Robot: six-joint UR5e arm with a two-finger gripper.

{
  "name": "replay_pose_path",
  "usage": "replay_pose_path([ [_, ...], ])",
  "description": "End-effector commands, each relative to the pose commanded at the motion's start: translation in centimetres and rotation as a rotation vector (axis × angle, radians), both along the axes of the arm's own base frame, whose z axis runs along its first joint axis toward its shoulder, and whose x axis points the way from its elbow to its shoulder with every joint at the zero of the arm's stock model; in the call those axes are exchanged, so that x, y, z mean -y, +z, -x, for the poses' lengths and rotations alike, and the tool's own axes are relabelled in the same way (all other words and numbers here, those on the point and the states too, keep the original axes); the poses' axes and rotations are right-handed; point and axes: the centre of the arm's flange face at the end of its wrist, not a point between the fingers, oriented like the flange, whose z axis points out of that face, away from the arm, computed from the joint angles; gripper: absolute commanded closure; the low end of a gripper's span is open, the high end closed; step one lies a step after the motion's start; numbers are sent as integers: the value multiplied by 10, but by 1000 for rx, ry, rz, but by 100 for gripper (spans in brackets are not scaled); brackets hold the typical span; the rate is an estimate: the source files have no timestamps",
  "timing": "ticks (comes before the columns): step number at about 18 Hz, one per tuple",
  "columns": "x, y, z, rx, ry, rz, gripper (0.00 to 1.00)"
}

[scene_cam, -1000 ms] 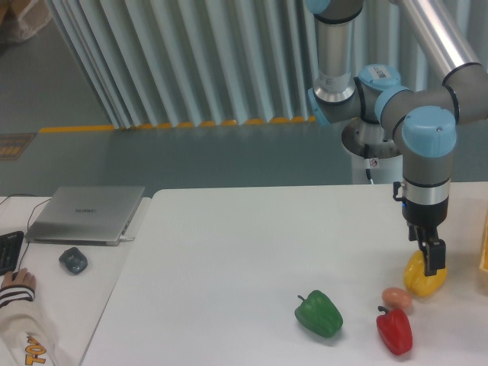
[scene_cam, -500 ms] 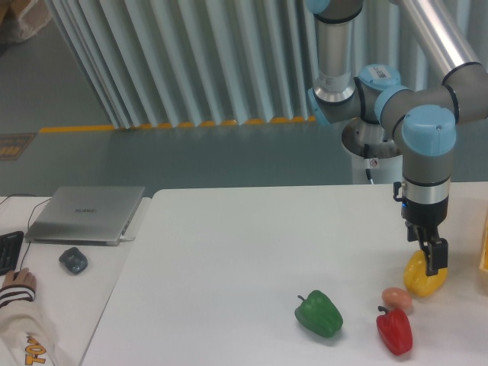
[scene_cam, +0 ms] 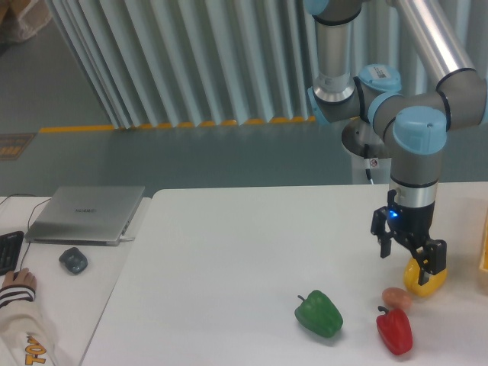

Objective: Place the red peppers in a basket
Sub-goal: 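Open the gripper and move it over the red pepper, then lower the open gripper around the red pepper and close it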

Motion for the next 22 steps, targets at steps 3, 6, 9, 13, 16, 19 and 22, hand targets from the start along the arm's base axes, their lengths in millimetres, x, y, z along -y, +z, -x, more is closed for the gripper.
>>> replay_pose_path([
  [3, -13, -5, 2, 15, 183, -43, 0],
  [6, -19, -12, 4, 49, 323, -55, 0],
  [9, -28, -21, 8, 73, 455, -51, 0],
  [13, -39, -35, 13, 76, 593, -42, 0],
  [16, -42, -37, 15, 89, 650, -56, 0],
  [19, -51, -41, 3, 94, 641, -52, 0],
  [22, -58, -56, 2, 106, 643, -33, 0],
])
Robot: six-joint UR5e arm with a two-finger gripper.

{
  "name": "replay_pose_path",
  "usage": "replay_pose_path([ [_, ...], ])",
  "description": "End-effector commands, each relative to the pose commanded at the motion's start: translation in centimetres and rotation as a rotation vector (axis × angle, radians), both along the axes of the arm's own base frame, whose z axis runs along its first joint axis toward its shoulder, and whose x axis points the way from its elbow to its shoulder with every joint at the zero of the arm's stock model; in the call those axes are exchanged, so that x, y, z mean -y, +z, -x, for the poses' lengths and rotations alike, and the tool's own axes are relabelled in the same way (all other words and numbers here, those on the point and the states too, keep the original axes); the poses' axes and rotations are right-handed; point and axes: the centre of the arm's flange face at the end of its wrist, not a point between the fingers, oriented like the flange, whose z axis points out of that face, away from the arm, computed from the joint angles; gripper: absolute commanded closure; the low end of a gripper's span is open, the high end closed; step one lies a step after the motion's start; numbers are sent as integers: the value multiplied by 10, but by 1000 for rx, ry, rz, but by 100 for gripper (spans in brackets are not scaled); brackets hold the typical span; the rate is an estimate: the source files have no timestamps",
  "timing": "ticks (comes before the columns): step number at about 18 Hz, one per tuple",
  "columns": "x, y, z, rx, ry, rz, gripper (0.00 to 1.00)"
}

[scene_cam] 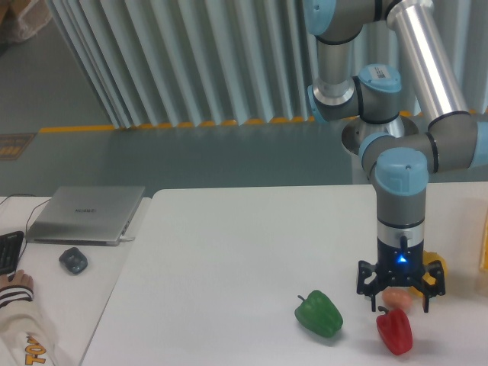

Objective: Place the red peppers in a basket
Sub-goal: 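Lower the open gripper around the red pepper and close it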

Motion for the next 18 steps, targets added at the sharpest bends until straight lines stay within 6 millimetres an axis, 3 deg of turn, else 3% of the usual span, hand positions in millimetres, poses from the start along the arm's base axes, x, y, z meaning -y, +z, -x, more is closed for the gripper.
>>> replay_pose_path([
  [7, -4, 2, 7, -8, 1, -5, 0],
  [18, -8, -18, 14, 3, -13, 19, 0],
])
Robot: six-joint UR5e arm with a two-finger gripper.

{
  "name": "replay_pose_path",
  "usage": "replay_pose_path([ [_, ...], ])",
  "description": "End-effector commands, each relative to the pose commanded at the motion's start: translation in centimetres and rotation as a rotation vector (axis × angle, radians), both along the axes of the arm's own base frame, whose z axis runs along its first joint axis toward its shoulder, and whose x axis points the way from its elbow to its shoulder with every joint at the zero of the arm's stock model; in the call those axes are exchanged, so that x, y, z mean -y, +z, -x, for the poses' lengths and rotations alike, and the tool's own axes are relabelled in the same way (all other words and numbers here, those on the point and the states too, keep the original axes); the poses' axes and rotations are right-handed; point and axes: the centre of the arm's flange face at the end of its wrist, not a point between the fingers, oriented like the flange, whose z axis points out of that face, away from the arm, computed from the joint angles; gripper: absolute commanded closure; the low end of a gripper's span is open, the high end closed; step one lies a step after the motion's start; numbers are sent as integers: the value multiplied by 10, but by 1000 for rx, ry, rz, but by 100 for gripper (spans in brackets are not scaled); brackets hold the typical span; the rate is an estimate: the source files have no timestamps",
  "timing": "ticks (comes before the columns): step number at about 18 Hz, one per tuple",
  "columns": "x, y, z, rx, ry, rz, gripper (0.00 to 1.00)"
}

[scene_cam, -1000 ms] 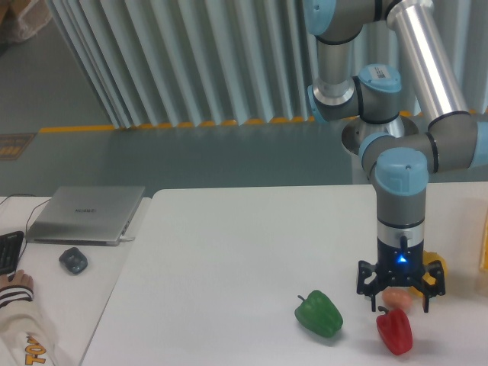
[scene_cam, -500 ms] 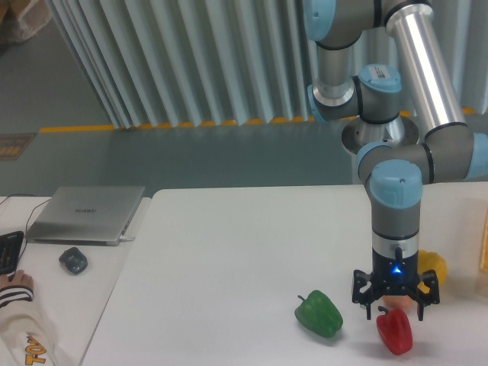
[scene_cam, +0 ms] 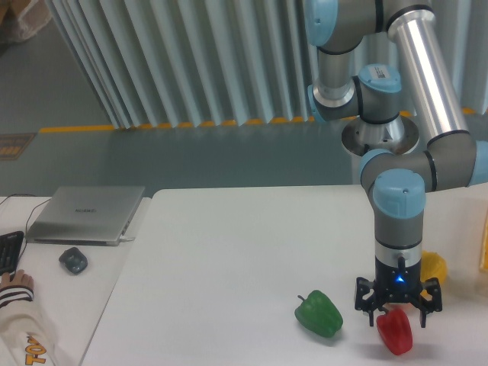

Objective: Place the red peppers in a basket
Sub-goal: 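Lower the open gripper around the red pepper and close it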

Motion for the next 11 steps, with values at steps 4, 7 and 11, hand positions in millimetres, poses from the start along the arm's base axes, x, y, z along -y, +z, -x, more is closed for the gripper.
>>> replay_pose_path([
  [4, 0, -6, 1, 3, -5, 9, 0],
  [7, 0, -7, 1, 2, -16, 12, 0],
  [11, 0, -12, 2, -4, -19, 25, 0],
])
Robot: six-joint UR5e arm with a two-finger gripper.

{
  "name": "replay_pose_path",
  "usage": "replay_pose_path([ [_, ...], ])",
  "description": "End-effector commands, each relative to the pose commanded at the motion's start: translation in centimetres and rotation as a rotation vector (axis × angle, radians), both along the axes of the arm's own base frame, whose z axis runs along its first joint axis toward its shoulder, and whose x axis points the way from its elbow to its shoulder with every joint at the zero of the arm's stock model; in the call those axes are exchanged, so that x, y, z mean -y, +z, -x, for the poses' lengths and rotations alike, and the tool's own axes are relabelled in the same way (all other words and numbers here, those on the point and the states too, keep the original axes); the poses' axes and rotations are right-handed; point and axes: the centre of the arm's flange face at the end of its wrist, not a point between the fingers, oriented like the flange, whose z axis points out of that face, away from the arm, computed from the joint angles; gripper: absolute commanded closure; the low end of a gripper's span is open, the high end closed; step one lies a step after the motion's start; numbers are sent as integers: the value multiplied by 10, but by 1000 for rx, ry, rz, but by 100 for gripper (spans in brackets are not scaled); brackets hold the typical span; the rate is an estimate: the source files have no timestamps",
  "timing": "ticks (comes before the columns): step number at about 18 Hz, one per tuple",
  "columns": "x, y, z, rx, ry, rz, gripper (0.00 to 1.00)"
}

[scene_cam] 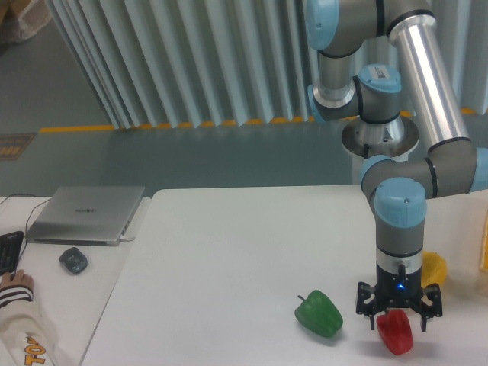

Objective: Place the red peppers in a basket
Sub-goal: 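Lower the open gripper around the red pepper and close it, then lift the red pepper and carry it past the yellow pepper toward the basket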

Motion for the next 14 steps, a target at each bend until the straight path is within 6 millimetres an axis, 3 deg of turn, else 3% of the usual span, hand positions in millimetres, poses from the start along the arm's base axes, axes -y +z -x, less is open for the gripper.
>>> replay_pose_path([
  [3, 1, -2, 1, -14, -3, 17, 0],
  [4, 1, -1, 1, -16, -11, 18, 10],
  [6, 2, -1, 0, -17, -18, 19, 17],
  [9, 2, -2, -1, -15, -21, 22, 37],
  [13, 2, 5, -4, -19, -30, 10, 47],
  [14, 1, 10, -4, -22, -33, 4, 55],
])
